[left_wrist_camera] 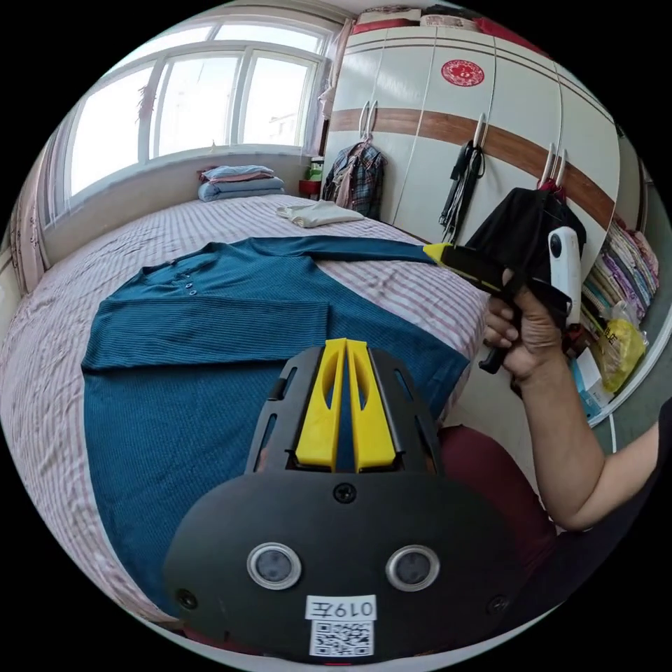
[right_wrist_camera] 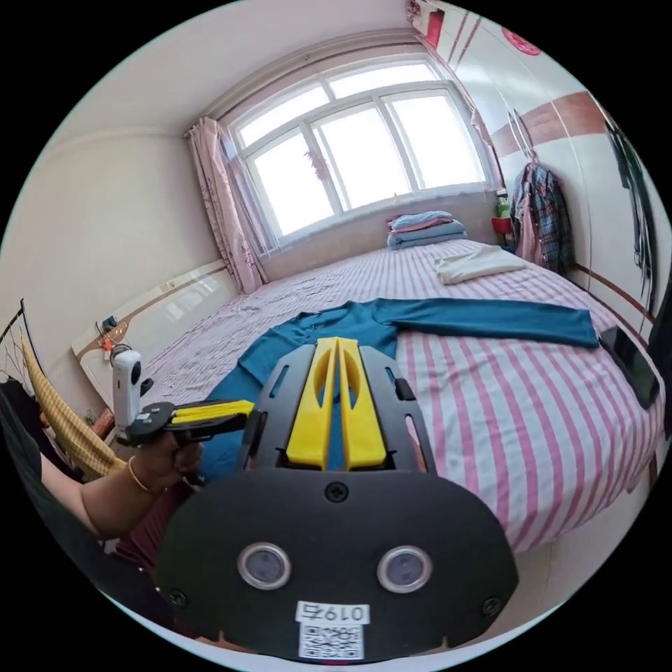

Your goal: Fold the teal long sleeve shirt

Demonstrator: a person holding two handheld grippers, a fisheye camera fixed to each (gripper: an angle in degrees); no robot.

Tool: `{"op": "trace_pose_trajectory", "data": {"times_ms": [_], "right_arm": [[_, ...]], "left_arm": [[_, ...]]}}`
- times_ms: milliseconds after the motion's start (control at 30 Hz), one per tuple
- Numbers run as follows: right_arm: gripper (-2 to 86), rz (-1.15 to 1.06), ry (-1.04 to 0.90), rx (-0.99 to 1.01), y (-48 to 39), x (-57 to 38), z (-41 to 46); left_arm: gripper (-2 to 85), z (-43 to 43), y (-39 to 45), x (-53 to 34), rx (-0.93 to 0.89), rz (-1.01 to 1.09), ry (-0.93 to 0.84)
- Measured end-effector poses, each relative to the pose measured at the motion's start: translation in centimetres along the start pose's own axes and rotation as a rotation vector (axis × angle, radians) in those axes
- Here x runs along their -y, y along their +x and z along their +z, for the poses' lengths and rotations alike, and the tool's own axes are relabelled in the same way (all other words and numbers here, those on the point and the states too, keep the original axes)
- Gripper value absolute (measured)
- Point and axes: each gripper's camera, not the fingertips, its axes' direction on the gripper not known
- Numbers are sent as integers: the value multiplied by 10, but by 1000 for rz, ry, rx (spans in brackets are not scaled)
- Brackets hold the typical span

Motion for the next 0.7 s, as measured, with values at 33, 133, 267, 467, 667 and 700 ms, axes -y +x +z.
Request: {"op": "trace_pose_trajectory", "data": {"times_ms": [33, 133, 267, 467, 667, 700], "right_arm": [[-9, 71, 24, -16, 31, -21, -20], [-8, 291, 142, -18, 119, -62, -76], [-1, 529, 290, -89, 224, -88, -125], [58, 566, 200, -254, 328, -67, -104], [85, 873, 167, -101, 431, -103, -40], [82, 910, 186, -101, 442, -112, -35]], "left_arm": [[10, 10, 20, 8, -54, 8, -5], [10, 41, 73, 30, -144, 34, -45], [9, 80, 148, 63, -154, 108, -46], [9, 148, 239, 155, -169, 249, -21], [13, 219, 322, 275, -136, 411, 6], [13, 226, 330, 286, -133, 425, 11]]}}
